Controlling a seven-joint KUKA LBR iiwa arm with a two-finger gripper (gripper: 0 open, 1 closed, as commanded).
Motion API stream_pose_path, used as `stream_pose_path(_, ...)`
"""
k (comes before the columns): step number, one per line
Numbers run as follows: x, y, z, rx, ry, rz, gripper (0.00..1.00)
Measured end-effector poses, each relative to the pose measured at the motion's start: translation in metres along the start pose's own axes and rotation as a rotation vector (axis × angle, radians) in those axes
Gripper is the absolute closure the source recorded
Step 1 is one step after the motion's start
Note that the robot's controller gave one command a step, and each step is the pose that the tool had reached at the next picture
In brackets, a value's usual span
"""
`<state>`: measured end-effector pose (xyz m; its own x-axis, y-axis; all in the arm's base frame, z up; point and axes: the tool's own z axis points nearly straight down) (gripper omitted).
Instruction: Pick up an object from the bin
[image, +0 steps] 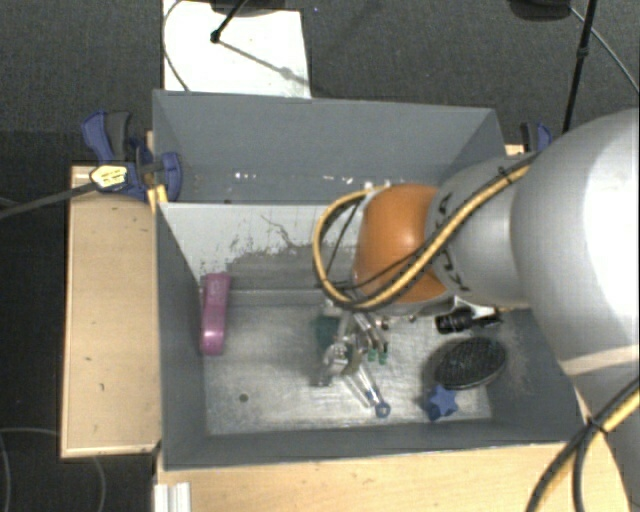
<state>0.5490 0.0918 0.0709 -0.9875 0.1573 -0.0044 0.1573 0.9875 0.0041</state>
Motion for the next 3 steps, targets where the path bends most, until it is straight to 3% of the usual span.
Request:
stream_pose_path(1,-0.004,0.0,-0.005,-0.002,-0.014,0.0,1.0)
stream_pose_path(2,-0.008,-0.024,-0.181,0.002,-0.006,-0.186,1.0)
stream_pose_path(3,-0.007,-0.024,-0.177,0.003,0.003,-0.188,0.0)
